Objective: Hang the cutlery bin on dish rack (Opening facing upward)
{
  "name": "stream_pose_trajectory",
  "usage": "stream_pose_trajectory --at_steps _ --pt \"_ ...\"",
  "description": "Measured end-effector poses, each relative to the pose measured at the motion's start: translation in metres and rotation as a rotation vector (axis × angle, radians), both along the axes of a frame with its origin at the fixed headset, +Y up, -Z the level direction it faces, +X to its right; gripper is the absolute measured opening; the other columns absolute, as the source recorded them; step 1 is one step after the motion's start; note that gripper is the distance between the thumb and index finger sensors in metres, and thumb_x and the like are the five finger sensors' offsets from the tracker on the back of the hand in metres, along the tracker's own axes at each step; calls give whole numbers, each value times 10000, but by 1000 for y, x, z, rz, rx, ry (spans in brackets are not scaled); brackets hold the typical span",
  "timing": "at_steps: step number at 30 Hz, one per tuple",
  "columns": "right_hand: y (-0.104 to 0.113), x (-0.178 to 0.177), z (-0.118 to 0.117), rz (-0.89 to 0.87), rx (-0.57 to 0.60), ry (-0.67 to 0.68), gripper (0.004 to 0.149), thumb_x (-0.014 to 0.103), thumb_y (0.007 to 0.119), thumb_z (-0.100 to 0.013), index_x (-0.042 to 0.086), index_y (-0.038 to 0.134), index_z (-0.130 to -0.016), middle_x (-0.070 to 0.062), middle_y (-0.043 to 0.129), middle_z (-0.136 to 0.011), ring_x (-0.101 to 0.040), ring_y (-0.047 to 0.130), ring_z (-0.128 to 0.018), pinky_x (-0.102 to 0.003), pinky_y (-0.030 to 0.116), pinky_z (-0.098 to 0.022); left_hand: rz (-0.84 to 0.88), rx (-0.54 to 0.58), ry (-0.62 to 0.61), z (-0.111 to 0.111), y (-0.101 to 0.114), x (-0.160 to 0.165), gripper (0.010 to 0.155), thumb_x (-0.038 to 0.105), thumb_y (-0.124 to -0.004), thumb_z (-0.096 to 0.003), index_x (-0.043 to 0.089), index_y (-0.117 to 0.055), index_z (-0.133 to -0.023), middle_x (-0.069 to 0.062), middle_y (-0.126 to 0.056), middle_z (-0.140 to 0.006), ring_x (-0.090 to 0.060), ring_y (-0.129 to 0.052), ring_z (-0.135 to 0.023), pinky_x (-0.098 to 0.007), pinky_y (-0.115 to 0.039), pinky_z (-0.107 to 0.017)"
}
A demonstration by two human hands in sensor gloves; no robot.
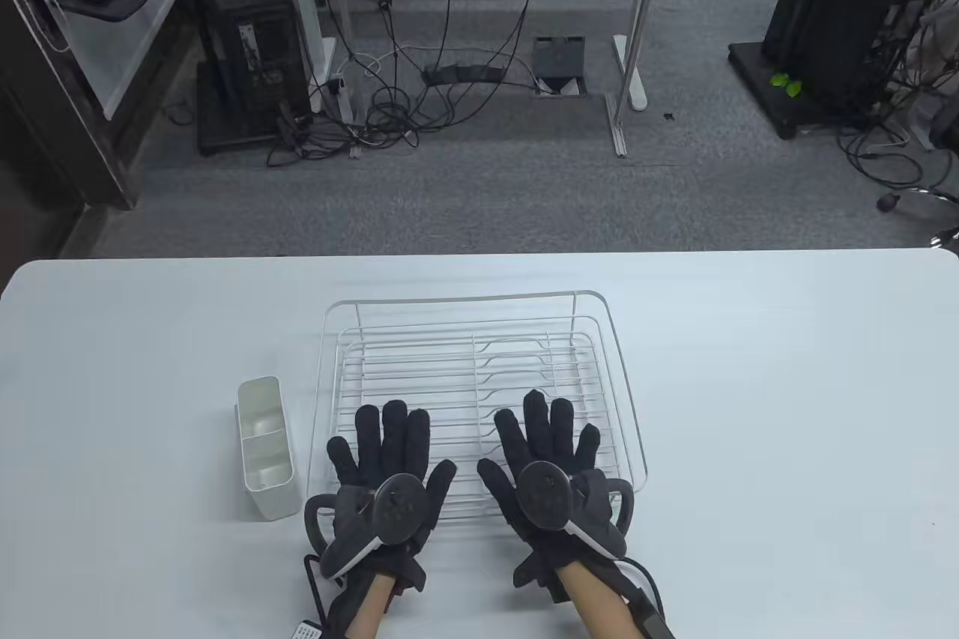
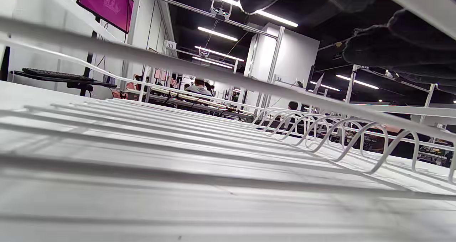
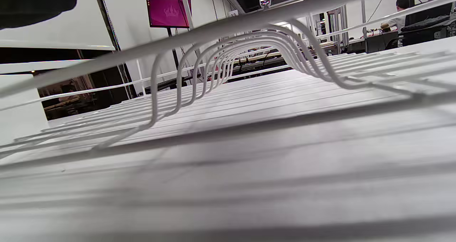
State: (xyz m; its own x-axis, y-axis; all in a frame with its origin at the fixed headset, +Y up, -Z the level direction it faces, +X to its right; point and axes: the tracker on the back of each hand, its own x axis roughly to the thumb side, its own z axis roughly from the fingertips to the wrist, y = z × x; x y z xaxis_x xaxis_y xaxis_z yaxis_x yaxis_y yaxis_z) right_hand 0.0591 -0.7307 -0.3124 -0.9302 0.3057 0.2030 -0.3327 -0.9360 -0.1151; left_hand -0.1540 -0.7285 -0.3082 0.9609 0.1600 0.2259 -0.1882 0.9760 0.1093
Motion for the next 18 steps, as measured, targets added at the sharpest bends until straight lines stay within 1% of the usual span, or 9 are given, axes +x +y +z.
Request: stream_pose_trajectory --at_steps 18 --pt "0 0 0 0 2 -2 691 631 544 -549 258 466 -1126 -89 250 -1182 -399 184 -1071 -673 162 -672 -1 2 8 0 0 0 744 676 -452 -597 218 -372 -1178 -109 -313 -1222 -399 -233 -1118 -700 -183 -686"
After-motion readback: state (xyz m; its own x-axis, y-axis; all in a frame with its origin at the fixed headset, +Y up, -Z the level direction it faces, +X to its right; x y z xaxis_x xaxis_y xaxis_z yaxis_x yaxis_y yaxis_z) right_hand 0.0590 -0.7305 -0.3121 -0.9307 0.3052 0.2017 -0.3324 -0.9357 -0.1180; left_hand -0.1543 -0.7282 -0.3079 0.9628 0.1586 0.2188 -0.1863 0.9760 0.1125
